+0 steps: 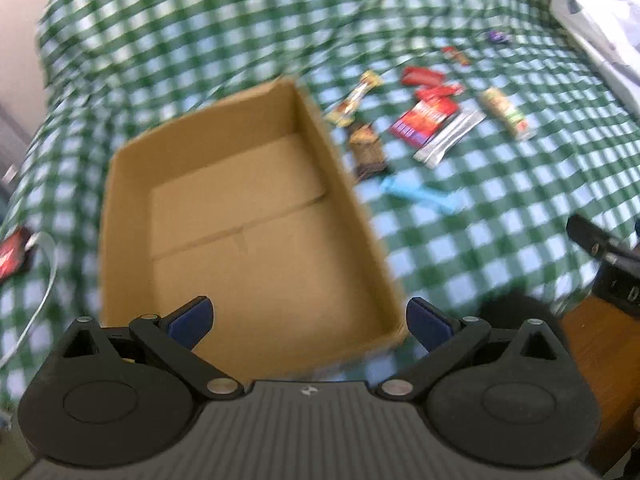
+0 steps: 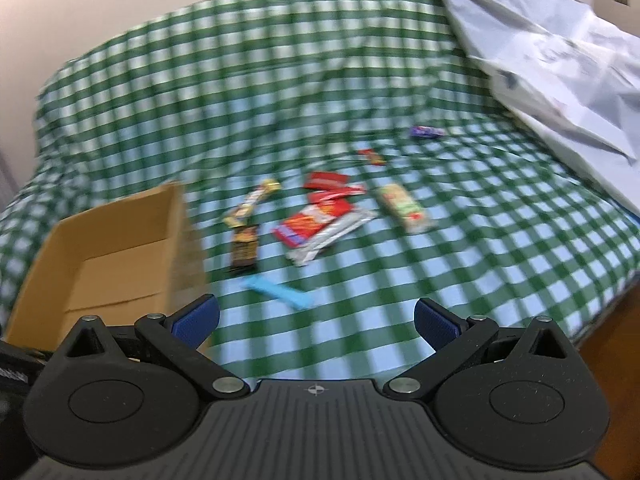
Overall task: Organize snacks
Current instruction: 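Grasp the dark biscuit bar with left tool while right tool grasps the peanut bar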
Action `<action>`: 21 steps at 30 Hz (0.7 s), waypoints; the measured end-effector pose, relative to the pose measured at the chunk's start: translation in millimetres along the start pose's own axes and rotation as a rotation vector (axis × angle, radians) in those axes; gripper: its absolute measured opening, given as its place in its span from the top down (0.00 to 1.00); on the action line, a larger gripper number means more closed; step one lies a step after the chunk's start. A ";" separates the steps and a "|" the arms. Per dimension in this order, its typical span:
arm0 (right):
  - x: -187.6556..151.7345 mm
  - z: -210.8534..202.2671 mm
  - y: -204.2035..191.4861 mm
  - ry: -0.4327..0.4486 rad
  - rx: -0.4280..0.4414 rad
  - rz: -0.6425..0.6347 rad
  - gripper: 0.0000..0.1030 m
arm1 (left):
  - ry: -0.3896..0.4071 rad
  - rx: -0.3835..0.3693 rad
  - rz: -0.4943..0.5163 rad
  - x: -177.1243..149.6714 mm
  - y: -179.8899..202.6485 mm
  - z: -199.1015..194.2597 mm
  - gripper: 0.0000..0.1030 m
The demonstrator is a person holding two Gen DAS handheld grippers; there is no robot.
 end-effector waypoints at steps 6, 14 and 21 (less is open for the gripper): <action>21.4 48.0 63.2 -0.011 -0.089 0.023 0.00 | 0.021 -0.038 0.061 84.9 65.0 44.4 0.00; 55.4 160.1 125.7 -0.060 -0.095 0.043 0.00 | -0.106 -0.114 0.047 171.6 144.2 165.7 0.00; 73.7 257.5 156.2 -0.111 -0.073 0.050 0.00 | -0.206 -0.092 0.018 182.0 142.4 247.9 0.00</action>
Point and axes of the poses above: each gripper's, at about its wrist camera, not at the fingertips, and z roughly the way its jaws point, y to its right, x to its top, the point moved 4 cm from there along z, roughly the way its jaws point, and after that the axes turned 12 degrees about x, right-handed, at the moved point
